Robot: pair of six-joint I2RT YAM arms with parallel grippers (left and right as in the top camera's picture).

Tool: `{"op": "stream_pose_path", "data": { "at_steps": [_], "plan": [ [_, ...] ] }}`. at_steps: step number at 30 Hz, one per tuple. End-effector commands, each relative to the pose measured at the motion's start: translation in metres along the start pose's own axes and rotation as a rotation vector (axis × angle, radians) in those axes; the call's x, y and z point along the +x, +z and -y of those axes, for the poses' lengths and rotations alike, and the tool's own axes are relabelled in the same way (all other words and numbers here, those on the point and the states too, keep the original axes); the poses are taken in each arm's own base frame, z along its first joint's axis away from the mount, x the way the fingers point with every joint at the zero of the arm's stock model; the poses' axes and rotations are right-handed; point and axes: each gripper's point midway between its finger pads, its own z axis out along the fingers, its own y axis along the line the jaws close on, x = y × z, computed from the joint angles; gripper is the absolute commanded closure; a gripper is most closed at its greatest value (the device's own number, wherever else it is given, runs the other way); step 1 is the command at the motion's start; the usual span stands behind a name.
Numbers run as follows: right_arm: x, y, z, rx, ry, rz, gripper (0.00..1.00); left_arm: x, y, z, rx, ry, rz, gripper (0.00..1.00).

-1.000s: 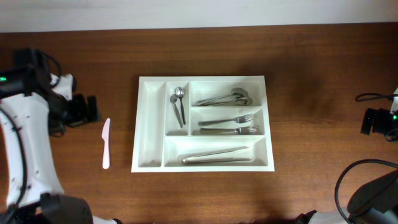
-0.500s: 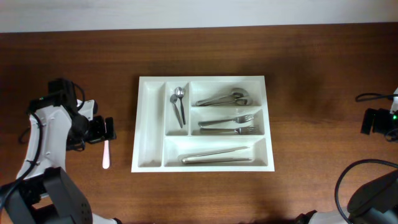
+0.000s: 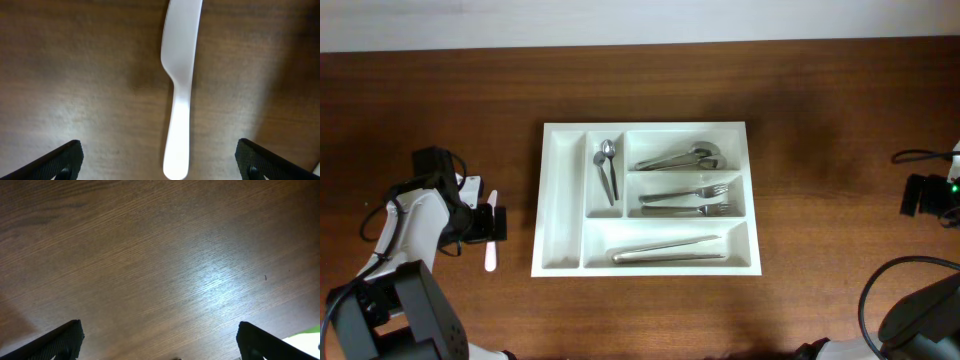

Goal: Pack container
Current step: 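Lower the left gripper over the white plastic knife and close on it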

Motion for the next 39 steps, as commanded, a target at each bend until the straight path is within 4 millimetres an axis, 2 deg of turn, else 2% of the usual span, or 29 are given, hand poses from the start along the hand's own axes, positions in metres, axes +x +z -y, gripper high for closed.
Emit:
{"op": "stream_pose_path", "data": {
  "at_steps": [1, 4, 12, 25, 27, 29, 35, 39],
  "plan": [
    [-0.001, -0.007, 0.000, 0.005, -0.006, 0.024, 0.01, 0.000, 0.010, 0.001, 0.014, 0.046, -0.010, 0.01],
    [-0.001, -0.007, 0.000, 0.005, -0.006, 0.024, 0.01, -0.005, 0.018, 0.001, 0.013, 0.045, -0.005, 0.01],
    [-0.001, -0.007, 0.000, 0.005, -0.006, 0.024, 0.01, 0.004, 0.044, 0.004, 0.026, -0.049, -0.086, 0.01],
    [-0.001, -0.007, 0.000, 0.005, -0.006, 0.024, 0.01, -0.013, 0.047, 0.000, 0.015, -0.076, -0.020, 0.00],
    [-0.001, -0.007, 0.000, 0.005, -0.006, 0.024, 0.01, -0.012, 0.047, 0.000, 0.015, -0.076, -0.020, 0.11],
    [-0.001, -0.007, 0.000, 0.005, -0.006, 0.024, 0.01, -0.012, 0.047, 0.001, 0.015, -0.076, -0.022, 0.28],
    [-0.001, -0.007, 0.000, 0.005, -0.006, 0.024, 0.01, -0.011, 0.047, 0.001, 0.016, -0.075, -0.024, 0.53],
    [-0.001, -0.007, 0.000, 0.005, -0.006, 0.024, 0.01, -0.012, 0.047, 0.001, 0.015, -0.076, -0.024, 0.79]
  ]
}}
